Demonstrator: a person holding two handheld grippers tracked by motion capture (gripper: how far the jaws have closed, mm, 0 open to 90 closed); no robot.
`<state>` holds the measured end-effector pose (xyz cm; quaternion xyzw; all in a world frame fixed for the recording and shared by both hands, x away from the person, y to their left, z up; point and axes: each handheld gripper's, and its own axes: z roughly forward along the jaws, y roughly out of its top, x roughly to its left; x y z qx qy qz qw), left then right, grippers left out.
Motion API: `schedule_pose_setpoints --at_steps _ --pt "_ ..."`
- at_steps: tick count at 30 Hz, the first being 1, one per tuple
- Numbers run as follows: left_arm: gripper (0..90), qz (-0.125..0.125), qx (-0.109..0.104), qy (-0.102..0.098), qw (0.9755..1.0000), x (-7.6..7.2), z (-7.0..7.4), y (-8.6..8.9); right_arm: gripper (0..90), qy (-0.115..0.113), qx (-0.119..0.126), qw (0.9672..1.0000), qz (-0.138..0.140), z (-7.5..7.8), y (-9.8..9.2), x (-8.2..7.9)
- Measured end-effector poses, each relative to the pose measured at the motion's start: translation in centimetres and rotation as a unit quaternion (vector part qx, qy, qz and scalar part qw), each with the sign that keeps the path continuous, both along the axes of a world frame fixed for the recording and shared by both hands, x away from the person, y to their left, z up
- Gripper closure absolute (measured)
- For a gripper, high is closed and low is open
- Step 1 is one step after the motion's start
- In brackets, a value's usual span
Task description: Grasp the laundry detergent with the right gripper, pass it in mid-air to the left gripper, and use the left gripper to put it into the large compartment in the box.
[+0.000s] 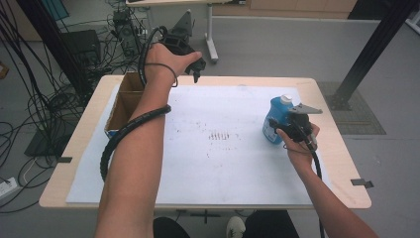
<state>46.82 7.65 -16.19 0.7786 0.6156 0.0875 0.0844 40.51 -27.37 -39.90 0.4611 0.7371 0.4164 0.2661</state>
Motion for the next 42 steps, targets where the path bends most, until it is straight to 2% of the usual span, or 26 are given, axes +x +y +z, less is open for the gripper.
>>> schedule_pose_setpoints --at_steps 5,11,15,22,27,33,38,42 --pt "5.6 -0.016 -0.005 -0.006 0.9998 -0.3 0.7 -0.2 45.1 -0.001 -0.004 1.0000 0.004 1.3 0.1 0.1" --pt "5.4 -0.048 -0.011 -0.020 0.9986 -0.9 1.7 -0.3 45.1 0.004 -0.013 0.9998 0.015 3.4 0.3 0.2" --pt "5.4 -0.074 -0.012 -0.025 0.9969 -1.4 2.5 -0.3 45.1 0.011 -0.002 0.9997 0.022 4.7 0.5 0.3" --pt "5.4 -0.119 -0.008 -0.032 0.9923 -2.0 3.9 -0.6 45.1 0.028 0.006 0.9983 0.051 7.5 1.6 0.7" --pt "5.1 -0.151 -0.004 -0.035 0.9880 -2.2 4.6 -0.8 45.0 0.037 0.014 0.9960 0.081 9.3 3.0 1.1" --pt "5.1 -0.194 0.006 -0.044 0.9800 -2.5 5.3 -0.9 44.9 0.039 0.010 0.9922 0.118 10.8 4.7 1.7" --pt "5.1 -0.238 0.017 -0.045 0.9702 -2.5 5.7 -0.9 44.9 0.046 0.008 0.9869 0.155 11.5 6.2 2.4" --pt "5.2 -0.268 0.017 -0.047 0.9621 -2.6 5.9 -0.8 44.8 0.049 0.010 0.9828 0.178 11.9 7.3 3.0"
